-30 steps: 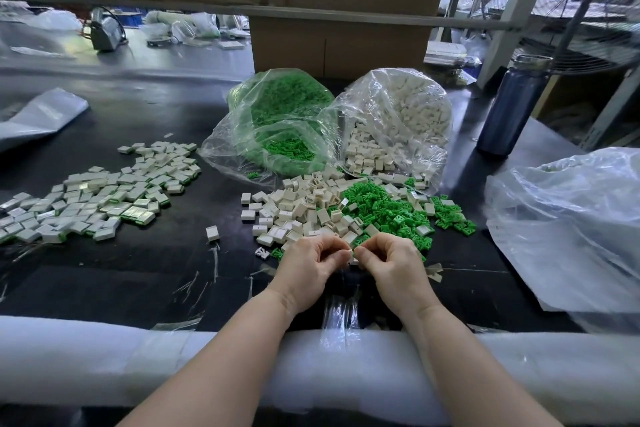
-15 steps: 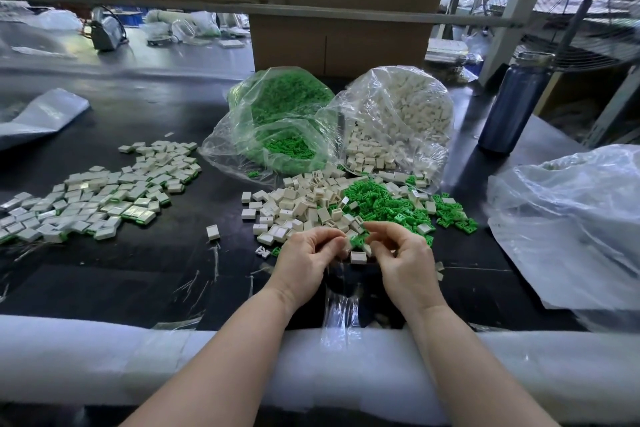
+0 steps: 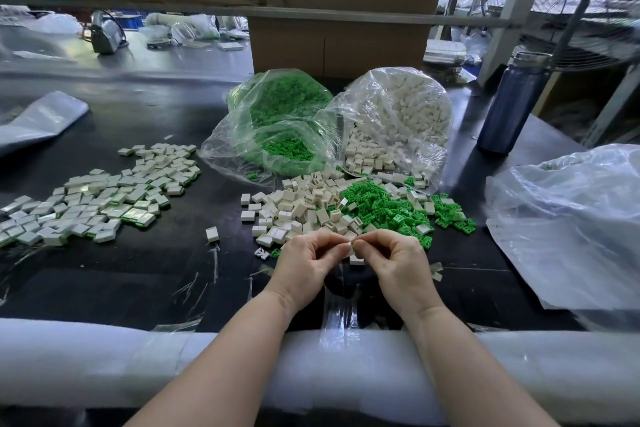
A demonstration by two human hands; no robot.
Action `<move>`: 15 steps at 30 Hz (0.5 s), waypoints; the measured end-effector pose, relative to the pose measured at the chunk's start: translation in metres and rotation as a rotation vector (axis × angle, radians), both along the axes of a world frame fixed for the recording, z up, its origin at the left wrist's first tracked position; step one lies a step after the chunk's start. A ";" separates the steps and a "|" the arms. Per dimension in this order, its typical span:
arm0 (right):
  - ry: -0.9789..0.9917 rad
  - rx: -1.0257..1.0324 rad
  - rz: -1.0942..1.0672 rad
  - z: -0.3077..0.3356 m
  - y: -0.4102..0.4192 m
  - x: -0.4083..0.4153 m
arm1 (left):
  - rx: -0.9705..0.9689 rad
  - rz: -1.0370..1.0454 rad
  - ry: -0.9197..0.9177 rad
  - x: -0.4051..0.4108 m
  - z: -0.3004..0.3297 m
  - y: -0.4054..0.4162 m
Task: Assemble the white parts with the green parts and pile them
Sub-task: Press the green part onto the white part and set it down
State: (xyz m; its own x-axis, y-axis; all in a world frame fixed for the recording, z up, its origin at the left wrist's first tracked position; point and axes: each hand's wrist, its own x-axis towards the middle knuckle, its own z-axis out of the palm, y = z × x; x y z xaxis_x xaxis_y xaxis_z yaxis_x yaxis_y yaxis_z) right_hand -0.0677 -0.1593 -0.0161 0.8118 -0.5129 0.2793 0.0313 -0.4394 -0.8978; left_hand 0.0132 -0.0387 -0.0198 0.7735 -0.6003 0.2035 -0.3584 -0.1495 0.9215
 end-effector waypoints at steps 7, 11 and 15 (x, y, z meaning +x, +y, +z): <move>0.024 -0.010 -0.043 -0.002 -0.001 0.002 | 0.003 0.010 -0.006 0.000 0.000 0.000; 0.033 -0.008 -0.062 -0.002 -0.001 0.002 | 0.012 0.008 -0.007 -0.001 0.001 0.000; 0.081 0.001 -0.061 -0.003 -0.001 0.003 | 0.050 0.008 -0.011 -0.001 0.001 0.000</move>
